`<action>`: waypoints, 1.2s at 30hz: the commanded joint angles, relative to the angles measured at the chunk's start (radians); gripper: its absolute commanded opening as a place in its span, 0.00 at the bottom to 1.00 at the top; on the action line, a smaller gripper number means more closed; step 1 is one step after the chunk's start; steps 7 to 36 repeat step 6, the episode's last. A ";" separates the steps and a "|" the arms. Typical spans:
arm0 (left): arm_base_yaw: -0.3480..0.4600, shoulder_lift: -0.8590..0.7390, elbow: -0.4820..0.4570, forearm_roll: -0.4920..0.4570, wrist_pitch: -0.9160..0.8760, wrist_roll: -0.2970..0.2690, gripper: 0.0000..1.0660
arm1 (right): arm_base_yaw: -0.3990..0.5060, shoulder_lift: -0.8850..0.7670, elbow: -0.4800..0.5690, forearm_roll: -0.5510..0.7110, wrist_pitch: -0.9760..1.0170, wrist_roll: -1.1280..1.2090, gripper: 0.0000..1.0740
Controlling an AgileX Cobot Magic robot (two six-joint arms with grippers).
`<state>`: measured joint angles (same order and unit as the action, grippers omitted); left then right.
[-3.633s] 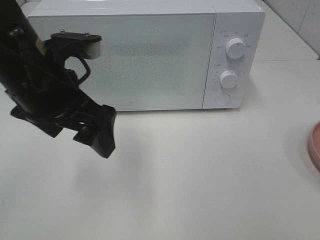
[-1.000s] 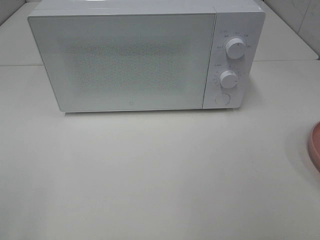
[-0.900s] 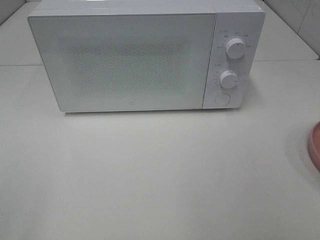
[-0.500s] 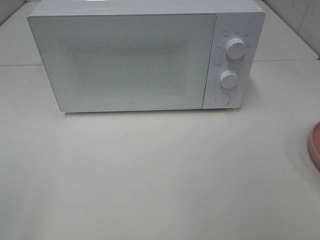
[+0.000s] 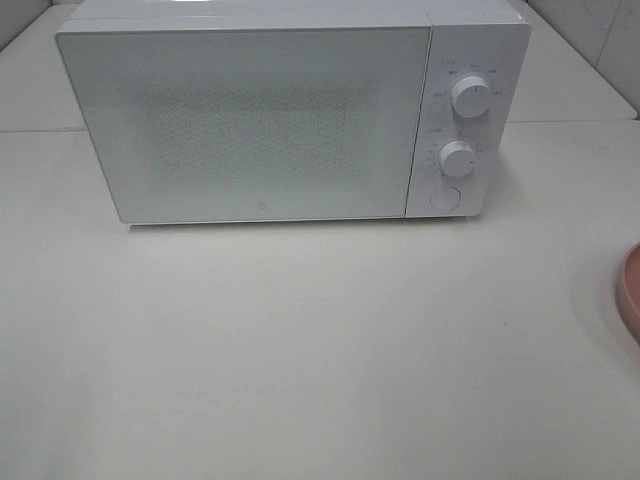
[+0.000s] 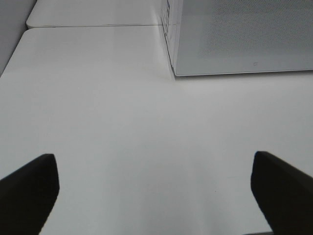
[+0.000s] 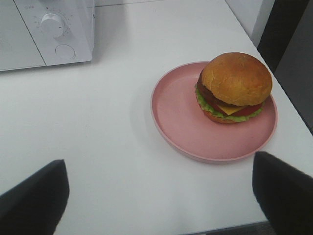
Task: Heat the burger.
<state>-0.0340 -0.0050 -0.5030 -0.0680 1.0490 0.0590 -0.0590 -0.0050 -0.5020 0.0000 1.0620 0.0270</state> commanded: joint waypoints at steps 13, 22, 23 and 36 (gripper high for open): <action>0.003 -0.024 0.004 -0.012 -0.014 -0.007 0.96 | 0.001 -0.013 0.002 0.000 -0.008 0.003 0.92; 0.003 -0.024 0.004 -0.012 -0.014 -0.007 0.96 | 0.001 -0.013 0.002 0.000 -0.008 0.003 0.92; 0.003 -0.024 0.004 -0.012 -0.014 -0.007 0.96 | 0.001 -0.013 0.002 0.000 -0.008 0.003 0.92; 0.003 -0.024 0.004 -0.012 -0.014 -0.007 0.96 | 0.001 -0.013 0.002 0.000 -0.008 0.003 0.92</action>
